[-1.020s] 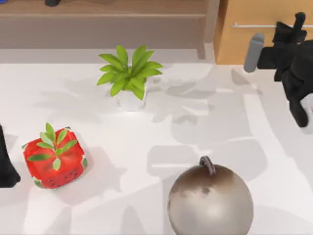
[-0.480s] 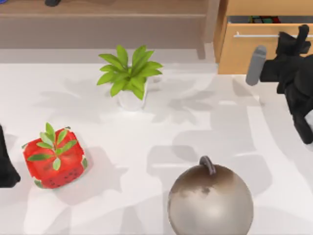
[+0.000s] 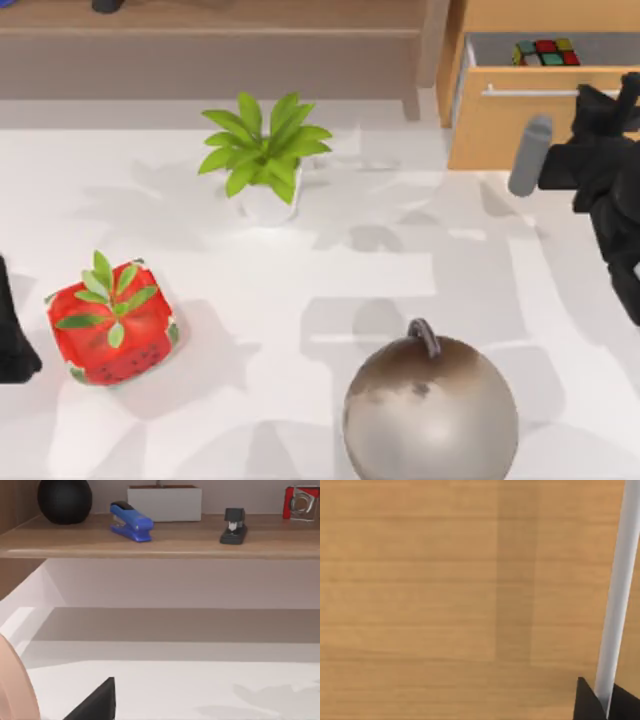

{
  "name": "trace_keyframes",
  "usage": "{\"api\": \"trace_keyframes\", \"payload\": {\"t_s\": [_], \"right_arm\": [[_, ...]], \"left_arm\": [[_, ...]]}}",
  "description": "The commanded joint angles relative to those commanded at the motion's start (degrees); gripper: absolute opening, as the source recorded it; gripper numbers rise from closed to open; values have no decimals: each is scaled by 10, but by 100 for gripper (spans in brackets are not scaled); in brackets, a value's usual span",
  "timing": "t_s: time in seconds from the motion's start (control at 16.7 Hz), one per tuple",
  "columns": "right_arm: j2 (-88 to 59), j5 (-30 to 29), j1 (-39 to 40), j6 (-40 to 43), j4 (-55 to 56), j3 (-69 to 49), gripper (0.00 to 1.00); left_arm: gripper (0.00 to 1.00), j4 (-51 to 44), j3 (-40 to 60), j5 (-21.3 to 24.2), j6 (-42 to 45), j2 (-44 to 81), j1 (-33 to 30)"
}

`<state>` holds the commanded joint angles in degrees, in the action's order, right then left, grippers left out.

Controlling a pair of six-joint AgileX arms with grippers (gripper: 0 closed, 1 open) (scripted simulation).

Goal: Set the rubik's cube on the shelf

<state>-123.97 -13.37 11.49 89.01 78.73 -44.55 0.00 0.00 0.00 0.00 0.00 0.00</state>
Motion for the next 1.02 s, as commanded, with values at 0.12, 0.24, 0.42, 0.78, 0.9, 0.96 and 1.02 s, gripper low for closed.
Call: {"api": "trace_keyframes", "payload": {"t_s": [0.12,0.24,0.42,0.78,0.9,0.96,1.02], "right_arm": [[4,-1,3,0,7,10,0],[16,-7,9,-2,25,42,0],[41,-20,20,-3,64,111,0],[58,-28,29,-1,92,151,0],[57,-27,28,-1,92,150,0],[60,-29,30,-1,98,156,0],[64,-32,34,-1,107,166,0]], "left_arm": [[100,0,0,0,0,0,0],[100,0,0,0,0,0,0],[100,0,0,0,0,0,0],[100,0,0,0,0,0,0],[100,0,0,0,0,0,0],[100,0,0,0,0,0,0],[100,0,0,0,0,0,0]]}}
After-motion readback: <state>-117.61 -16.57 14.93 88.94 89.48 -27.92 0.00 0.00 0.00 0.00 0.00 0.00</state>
